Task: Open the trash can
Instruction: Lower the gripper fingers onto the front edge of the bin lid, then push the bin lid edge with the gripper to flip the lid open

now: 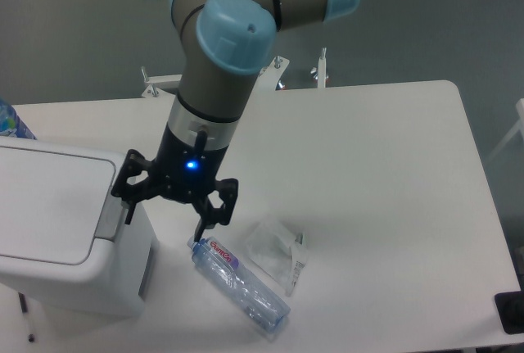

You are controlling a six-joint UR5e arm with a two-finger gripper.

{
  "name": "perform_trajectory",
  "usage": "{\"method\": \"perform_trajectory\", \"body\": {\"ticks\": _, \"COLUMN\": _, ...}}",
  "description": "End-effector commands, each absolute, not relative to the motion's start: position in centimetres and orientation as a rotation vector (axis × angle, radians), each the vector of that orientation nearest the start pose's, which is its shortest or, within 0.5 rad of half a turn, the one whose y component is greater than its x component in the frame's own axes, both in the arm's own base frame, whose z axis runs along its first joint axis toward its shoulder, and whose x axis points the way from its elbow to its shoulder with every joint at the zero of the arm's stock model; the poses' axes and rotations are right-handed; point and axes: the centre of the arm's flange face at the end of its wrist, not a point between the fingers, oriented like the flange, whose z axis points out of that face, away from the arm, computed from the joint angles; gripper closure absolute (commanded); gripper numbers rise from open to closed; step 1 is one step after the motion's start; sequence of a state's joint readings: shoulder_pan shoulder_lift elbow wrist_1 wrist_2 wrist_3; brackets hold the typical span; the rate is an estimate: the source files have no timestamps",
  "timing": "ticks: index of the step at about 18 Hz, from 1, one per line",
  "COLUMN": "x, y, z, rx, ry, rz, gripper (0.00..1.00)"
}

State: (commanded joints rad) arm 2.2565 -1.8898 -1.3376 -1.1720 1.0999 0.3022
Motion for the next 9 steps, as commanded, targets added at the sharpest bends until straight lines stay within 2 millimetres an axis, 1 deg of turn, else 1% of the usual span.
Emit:
{"method": "perform_trajectory", "body": {"ticks": 4, "x": -27.05, "y": 61.41, "z": 47.43, "rx": -2.602, "ry": -0.404, "rz": -0.364, "gripper": 0.00}}
{"method": "perform_trajectory", "body": {"ticks": 7, "x": -26.43, "y": 61.70, "z": 47.24, "rx": -2.609, "ry": -0.391, "rz": -0.366, "gripper": 0.00}}
{"method": "perform_trajectory", "body": {"ticks": 9, "x": -26.40, "y": 61.67, "z": 47.01, "rx": -2.612, "ry": -0.390, "rz": -0.369, "gripper": 0.00}}
